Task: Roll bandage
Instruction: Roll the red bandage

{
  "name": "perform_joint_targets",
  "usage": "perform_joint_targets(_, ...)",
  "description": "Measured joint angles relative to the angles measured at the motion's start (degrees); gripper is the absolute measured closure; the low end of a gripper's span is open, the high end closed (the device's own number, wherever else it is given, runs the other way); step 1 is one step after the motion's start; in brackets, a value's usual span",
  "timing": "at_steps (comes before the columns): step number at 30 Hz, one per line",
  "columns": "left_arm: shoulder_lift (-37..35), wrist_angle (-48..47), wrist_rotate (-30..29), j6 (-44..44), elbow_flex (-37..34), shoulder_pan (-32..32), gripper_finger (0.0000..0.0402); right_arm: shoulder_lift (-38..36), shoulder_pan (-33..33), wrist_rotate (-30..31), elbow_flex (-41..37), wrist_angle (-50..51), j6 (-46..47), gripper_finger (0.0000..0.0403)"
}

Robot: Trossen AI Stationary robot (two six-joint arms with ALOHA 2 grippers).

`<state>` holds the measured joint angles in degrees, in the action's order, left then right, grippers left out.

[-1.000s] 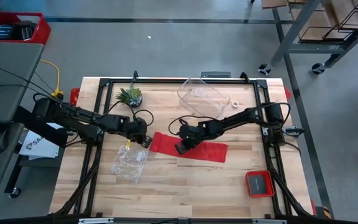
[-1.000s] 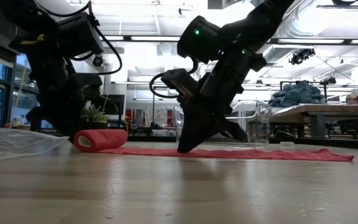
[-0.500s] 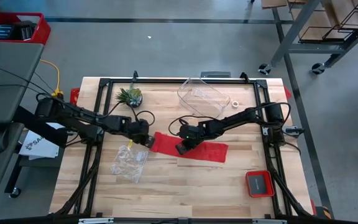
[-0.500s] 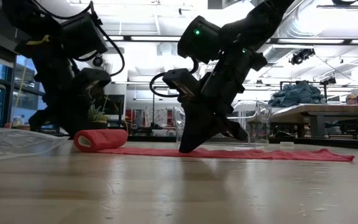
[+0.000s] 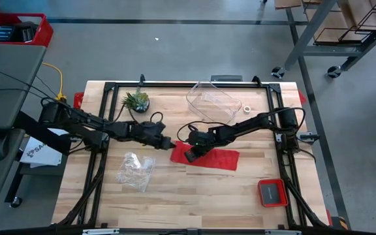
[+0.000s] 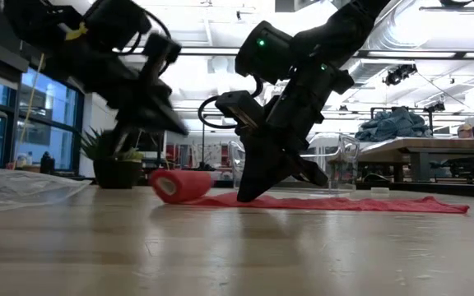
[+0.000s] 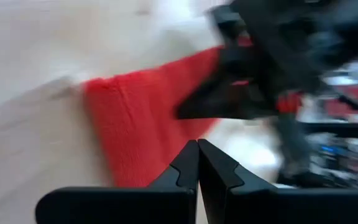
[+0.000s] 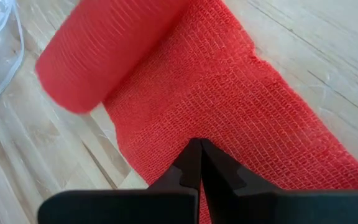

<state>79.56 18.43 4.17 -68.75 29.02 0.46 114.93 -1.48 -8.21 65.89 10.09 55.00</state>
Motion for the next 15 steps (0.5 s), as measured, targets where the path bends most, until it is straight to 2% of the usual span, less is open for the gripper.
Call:
perform_joint_targets(5,-3.7,0.8,1.5,2.2,0.0,1.4,0.0401,-0.1,0.0,-0.1,0.0,0.0,0.0,0.0403)
perform_joint_targets(11,-8.9,-10.6,0.2,4.3,0.0,2.2,0.0401,-2.6,0.2,1.7,-0.3,3.5,0.0,0.0403)
perform_joint_targets(15,-9.7,-16.4,-0.2,4.1,-0.1,2.5,0.0401,-4.5,0.4,1.7,-0.3,6.6,0.4,0.0403)
